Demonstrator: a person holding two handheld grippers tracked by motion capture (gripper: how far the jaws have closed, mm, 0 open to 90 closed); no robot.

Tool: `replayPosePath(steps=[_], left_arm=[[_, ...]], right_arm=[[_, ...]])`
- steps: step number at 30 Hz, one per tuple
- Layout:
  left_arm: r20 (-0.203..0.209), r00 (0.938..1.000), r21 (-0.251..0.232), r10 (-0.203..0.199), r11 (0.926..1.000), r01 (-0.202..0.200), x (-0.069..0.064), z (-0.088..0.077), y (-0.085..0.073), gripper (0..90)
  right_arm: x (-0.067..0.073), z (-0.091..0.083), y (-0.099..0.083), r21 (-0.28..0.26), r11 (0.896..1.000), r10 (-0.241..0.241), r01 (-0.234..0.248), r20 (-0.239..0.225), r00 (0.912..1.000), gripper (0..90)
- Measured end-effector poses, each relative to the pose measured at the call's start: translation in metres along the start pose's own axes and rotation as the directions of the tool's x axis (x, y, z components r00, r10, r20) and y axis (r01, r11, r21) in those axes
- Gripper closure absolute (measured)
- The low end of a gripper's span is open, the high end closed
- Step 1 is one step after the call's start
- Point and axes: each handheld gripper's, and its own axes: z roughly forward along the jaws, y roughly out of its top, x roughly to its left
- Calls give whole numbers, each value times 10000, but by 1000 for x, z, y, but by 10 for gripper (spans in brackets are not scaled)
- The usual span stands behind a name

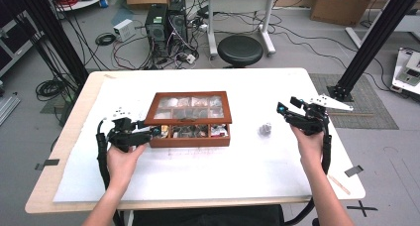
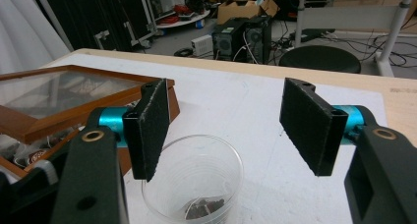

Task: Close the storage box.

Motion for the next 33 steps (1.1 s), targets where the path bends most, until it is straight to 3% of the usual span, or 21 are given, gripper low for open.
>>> replayPosePath(steps=[24,33], left_arm=[[-379,9975,716,589,9959,-561,-1,6,-18,341],[-714,9932,871,916,9925,-852,-4,7,-20,348]], right_arm=[[1,1,-1,53,10000,-43,43,-7,10000,365],[1,1,-1,58,10000,-31,31,-16,10000,365]])
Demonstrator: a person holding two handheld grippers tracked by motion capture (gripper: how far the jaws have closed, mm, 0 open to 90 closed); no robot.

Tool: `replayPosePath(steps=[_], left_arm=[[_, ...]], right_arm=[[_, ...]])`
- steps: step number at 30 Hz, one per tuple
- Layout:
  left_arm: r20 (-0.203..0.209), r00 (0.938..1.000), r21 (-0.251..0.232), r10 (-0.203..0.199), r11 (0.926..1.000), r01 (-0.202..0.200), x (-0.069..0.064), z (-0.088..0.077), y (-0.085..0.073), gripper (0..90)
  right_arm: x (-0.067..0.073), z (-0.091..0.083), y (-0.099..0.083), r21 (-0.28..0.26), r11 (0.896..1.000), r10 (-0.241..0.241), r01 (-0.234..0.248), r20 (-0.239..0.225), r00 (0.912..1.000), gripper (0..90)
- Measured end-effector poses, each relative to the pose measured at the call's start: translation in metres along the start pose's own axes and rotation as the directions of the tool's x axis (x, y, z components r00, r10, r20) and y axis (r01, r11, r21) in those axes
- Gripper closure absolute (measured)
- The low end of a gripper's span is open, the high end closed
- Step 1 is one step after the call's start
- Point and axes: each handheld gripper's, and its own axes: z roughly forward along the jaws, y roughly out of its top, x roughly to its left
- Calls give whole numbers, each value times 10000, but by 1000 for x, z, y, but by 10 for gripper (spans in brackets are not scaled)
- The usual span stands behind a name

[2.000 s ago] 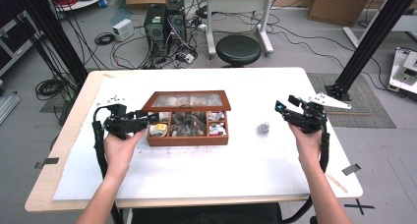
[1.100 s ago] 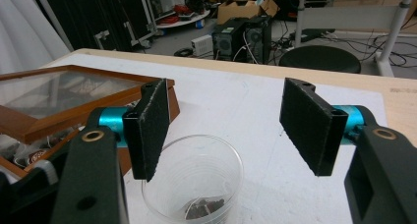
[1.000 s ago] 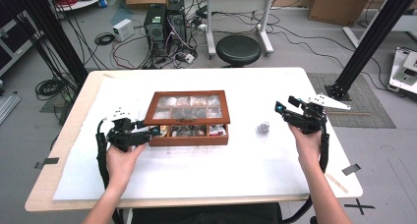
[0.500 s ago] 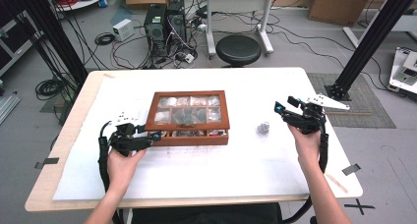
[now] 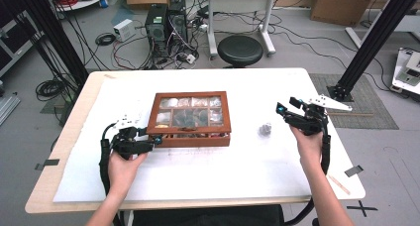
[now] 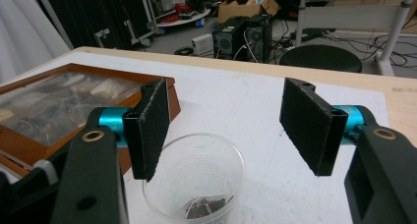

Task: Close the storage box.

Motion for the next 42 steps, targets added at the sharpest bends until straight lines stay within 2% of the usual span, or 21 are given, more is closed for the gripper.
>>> replayPosePath(steps=[3,9,14,18,22,26,31,33,37,40,42], left_arm=[[-121,9999,54,64,10000,-63,-1,0,0,349],[-544,9977,571,409,9977,-378,-5,3,-3,351],[-558,9976,583,399,9976,-366,-5,3,-3,351],[-650,9968,809,462,9959,-409,-5,5,-5,350],[-657,9967,956,471,9946,-407,-3,5,-6,350],[-697,9965,903,457,9951,-393,-4,5,-7,352],[-561,9967,941,582,9942,-527,-5,0,-6,348],[-352,9974,983,623,9934,-586,-4,-3,-5,338],[-322,9972,598,674,9961,-654,-1,-14,1,331],[-327,9969,-10,717,9974,-717,2,-23,10,314],[-309,9962,-441,812,9956,-825,3,-28,16,303]], right_arm=[[0,1,0,14,10000,-42,42,-11,10000,365],[0,1,-1,46,10000,7,-7,7,10000,365],[0,1,-1,18,10000,-47,47,-5,10000,365],[0,1,-1,37,10000,-19,19,-2,10000,365],[-1,1,-1,47,10000,-3,3,19,10000,365],[-1,2,-1,68,10000,8,-8,30,10000,365],[-1,1,-1,82,10000,-34,33,32,10000,365],[-1,1,-1,68,10000,-60,59,59,10000,365],[-2,0,-2,54,10000,-38,38,70,10000,364],[-2,-1,-1,40,10000,-44,43,95,9999,364],[-2,-1,-1,45,10000,-61,60,100,9999,363]])
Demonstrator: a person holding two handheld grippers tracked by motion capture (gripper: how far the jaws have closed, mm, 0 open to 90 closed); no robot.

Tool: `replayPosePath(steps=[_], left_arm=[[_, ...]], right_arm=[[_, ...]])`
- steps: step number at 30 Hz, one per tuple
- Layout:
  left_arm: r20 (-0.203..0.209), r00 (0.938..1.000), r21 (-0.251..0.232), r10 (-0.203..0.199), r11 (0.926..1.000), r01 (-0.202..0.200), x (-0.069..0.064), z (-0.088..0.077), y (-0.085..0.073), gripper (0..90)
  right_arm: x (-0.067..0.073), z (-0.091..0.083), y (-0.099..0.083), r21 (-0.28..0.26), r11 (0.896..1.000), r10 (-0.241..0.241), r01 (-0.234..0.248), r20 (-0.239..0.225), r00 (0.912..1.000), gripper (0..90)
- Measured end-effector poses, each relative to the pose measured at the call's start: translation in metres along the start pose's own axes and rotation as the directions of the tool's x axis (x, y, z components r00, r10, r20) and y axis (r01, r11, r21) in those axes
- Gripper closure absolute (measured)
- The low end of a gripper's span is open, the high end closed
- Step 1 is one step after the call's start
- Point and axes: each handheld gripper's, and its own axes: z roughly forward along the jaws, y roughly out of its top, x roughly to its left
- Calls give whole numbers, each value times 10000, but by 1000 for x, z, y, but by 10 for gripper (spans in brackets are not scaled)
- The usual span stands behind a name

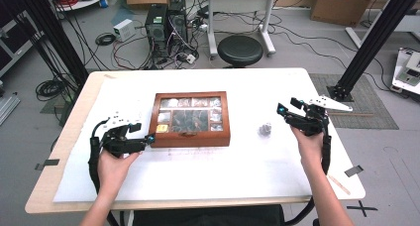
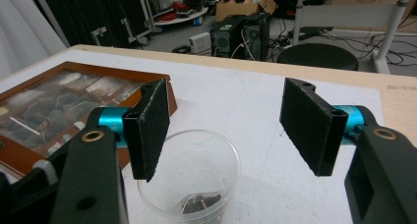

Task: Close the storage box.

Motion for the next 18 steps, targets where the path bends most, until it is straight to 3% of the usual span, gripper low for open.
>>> replayPosePath(steps=[4,6,9,11,14,18], left_arm=[[205,9995,-722,235,9971,-219,0,-5,16,278],[366,9984,-1089,426,9933,-384,-1,-6,24,278],[273,9974,-1588,665,9854,-613,0,-6,37,278],[138,9966,-1805,815,9805,-777,1,-4,46,278],[171,9974,-2154,700,9744,-647,3,-1,55,278],[88,9974,-2254,709,9720,-671,3,2,59,278]], right_arm=[[0,-1,0,21,10000,-96,95,64,9999,362],[1,-1,0,40,9999,-119,119,74,9999,359],[1,-3,1,85,9997,-236,235,115,9997,356],[2,-3,1,107,9993,-352,350,147,9993,355],[2,-4,1,141,9990,-433,430,199,9989,354],[2,-3,1,191,9989,-430,427,154,9990,352]])
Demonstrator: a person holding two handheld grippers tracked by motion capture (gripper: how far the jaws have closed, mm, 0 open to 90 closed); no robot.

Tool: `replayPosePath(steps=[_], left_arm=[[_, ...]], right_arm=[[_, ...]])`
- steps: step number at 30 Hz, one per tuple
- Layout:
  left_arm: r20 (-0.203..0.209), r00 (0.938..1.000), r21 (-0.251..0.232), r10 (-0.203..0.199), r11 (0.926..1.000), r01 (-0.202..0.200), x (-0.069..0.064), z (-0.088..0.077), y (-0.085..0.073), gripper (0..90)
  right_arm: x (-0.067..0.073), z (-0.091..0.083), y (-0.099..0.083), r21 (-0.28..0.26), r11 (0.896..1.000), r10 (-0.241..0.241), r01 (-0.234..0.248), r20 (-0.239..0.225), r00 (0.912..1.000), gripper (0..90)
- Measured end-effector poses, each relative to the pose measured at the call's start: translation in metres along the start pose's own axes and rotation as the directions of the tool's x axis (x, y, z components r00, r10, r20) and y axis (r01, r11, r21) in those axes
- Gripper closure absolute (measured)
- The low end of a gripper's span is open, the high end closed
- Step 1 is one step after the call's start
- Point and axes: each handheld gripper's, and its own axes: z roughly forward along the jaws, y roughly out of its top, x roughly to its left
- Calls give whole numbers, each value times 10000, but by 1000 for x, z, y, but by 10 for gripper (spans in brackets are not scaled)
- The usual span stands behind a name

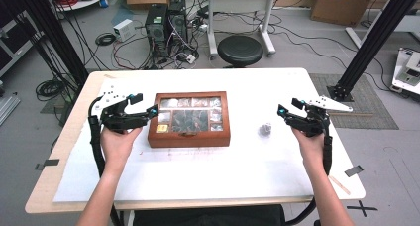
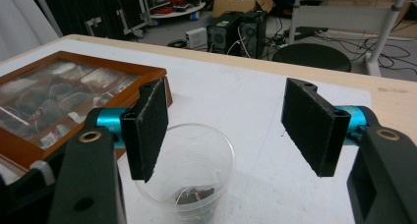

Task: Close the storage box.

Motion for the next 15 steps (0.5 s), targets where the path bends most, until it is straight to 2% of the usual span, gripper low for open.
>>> replayPosePath(steps=[3,7,15], left_arm=[[-57,9999,73,99,9999,-99,-1,1,-4,278],[-127,9999,198,12,9998,-10,2,3,-10,278],[-266,9996,69,-98,9999,100,7,-1,-13,278]], right_arm=[[1,1,0,42,10000,-44,44,-5,10000,351],[2,3,0,81,9999,-103,103,-26,9999,351],[1,3,0,101,9999,-78,79,-14,10000,345]])
